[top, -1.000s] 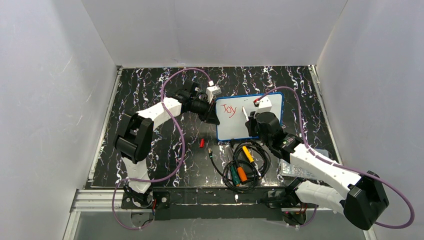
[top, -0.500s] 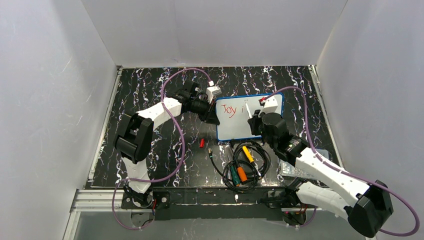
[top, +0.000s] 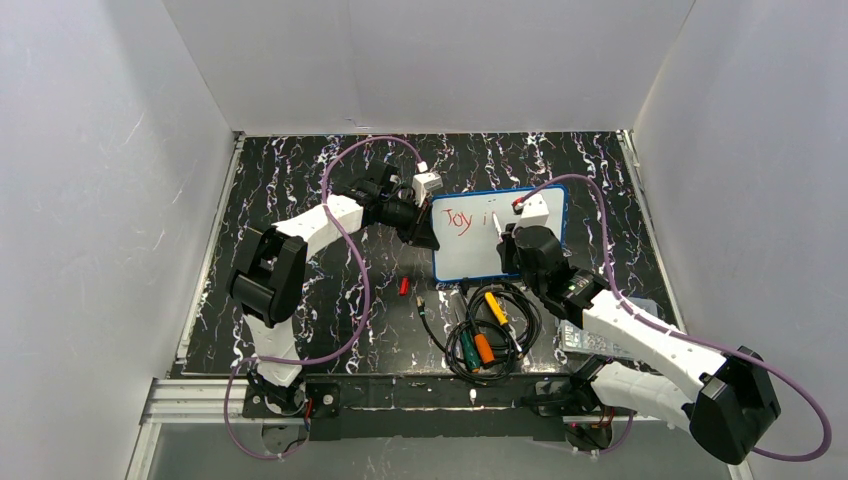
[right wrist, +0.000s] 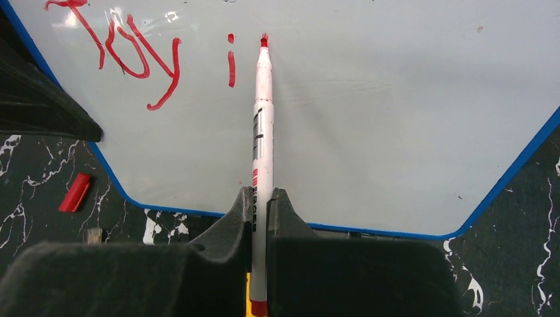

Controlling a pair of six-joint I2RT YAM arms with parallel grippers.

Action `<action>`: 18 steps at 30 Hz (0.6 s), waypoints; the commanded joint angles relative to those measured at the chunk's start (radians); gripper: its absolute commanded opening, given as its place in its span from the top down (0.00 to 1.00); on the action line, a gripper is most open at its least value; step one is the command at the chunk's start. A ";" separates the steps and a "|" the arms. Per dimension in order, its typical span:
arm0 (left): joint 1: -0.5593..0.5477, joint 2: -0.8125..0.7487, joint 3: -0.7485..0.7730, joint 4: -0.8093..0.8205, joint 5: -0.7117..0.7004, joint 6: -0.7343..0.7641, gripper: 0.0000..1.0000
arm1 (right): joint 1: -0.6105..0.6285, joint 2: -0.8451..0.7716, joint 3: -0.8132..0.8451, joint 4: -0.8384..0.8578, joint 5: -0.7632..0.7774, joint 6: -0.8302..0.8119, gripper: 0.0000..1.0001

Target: Write a sentence on the whiteboard

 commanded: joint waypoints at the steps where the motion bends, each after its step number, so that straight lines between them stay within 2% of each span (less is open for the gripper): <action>1: -0.003 -0.042 0.023 -0.038 -0.022 0.029 1.00 | -0.003 0.002 -0.019 -0.006 0.016 0.012 0.99; 11: -0.003 -0.044 0.024 -0.038 -0.022 0.029 1.00 | -0.003 -0.023 -0.055 -0.018 -0.035 0.048 0.99; 18: -0.003 -0.045 0.024 -0.038 -0.020 0.028 1.00 | -0.003 -0.034 -0.044 0.002 -0.010 0.045 0.99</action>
